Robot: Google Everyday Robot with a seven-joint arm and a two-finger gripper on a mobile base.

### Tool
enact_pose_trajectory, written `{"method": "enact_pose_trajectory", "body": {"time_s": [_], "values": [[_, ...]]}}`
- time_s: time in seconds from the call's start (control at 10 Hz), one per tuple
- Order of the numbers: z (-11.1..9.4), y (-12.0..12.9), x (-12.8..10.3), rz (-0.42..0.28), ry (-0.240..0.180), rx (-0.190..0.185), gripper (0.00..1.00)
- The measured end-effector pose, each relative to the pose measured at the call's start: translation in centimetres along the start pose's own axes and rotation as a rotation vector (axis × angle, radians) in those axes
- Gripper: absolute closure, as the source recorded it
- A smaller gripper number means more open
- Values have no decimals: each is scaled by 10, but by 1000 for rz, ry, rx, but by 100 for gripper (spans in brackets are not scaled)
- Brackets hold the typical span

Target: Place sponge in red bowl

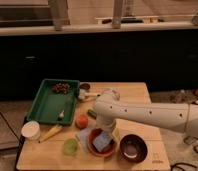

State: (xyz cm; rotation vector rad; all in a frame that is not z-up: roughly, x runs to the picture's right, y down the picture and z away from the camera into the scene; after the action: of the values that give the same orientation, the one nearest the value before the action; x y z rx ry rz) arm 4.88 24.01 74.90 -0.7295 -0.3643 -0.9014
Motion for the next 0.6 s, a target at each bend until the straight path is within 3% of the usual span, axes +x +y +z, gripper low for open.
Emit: {"method": "enact_pose_trajectory", "body": {"time_s": [0.6], "values": [[-7, 2, 0, -21, 19, 30, 20]]}}
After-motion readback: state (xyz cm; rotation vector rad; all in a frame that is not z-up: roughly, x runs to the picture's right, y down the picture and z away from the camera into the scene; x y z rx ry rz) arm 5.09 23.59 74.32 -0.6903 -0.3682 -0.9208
